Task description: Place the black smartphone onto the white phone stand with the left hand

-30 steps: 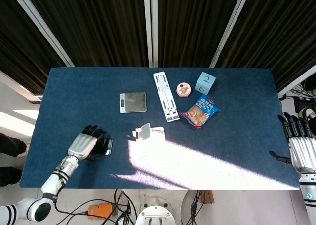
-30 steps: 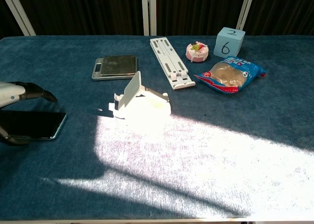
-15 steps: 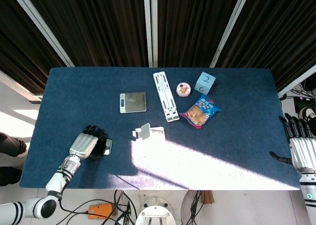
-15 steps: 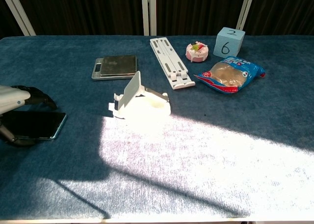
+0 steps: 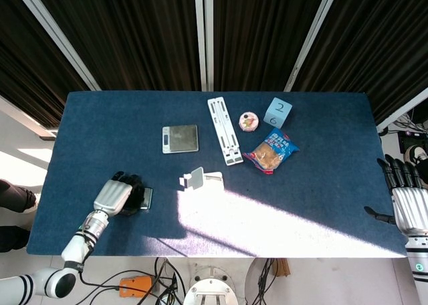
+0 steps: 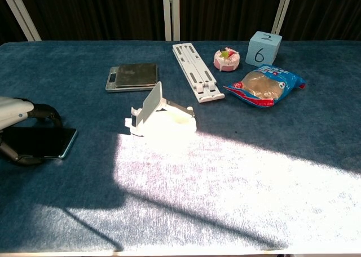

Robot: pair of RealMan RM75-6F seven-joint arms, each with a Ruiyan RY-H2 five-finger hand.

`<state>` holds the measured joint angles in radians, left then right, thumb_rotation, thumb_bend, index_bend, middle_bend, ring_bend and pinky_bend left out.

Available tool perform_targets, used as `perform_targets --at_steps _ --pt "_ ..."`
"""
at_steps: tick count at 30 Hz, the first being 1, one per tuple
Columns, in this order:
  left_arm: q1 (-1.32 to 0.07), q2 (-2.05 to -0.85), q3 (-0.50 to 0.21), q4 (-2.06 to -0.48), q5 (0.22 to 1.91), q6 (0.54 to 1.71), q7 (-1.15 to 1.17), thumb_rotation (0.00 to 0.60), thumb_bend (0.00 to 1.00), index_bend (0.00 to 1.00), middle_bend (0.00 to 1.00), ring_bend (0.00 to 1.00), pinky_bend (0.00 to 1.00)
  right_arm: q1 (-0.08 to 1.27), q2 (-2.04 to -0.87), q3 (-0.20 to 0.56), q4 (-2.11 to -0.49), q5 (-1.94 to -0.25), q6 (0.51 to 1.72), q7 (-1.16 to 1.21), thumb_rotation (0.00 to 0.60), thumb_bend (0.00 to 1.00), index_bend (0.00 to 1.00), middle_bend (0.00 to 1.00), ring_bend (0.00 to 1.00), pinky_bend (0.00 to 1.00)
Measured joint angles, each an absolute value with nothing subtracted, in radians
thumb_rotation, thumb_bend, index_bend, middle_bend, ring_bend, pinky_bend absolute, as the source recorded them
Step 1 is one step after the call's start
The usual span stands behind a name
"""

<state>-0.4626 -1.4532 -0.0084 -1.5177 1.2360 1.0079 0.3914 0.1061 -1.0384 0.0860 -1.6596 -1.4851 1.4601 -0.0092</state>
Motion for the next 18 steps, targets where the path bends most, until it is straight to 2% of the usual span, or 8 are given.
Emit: perform_targets --at_steps 6,13,18 --pt "-0.451 -1.465 -0.003 -1.492 1.292 1.047 0.329 0.6 0.21 0.51 0.54 0.4 0.27 0.105 -1.038 0.085 -1.663 -1.486 1.461 -0.01 0.6 0.15 0.0 0.05 0.0 0.05" --pt "-0.444 -1.471 -0.003 -1.478 1.328 1.07 0.268 0.6 0.23 0.51 0.58 0.45 0.43 0.105 -1.036 0.085 -1.665 -1.488 1.463 -0.008 0.6 0.15 0.0 0.05 0.0 0.05" --pt "-0.441 -1.474 -0.01 -1.47 1.364 1.087 0.148 0.6 0.24 0.52 0.61 0.49 0.49 0.104 -1.034 0.085 -1.665 -1.487 1.463 -0.005 0.6 0.16 0.0 0.05 0.0 0.05"
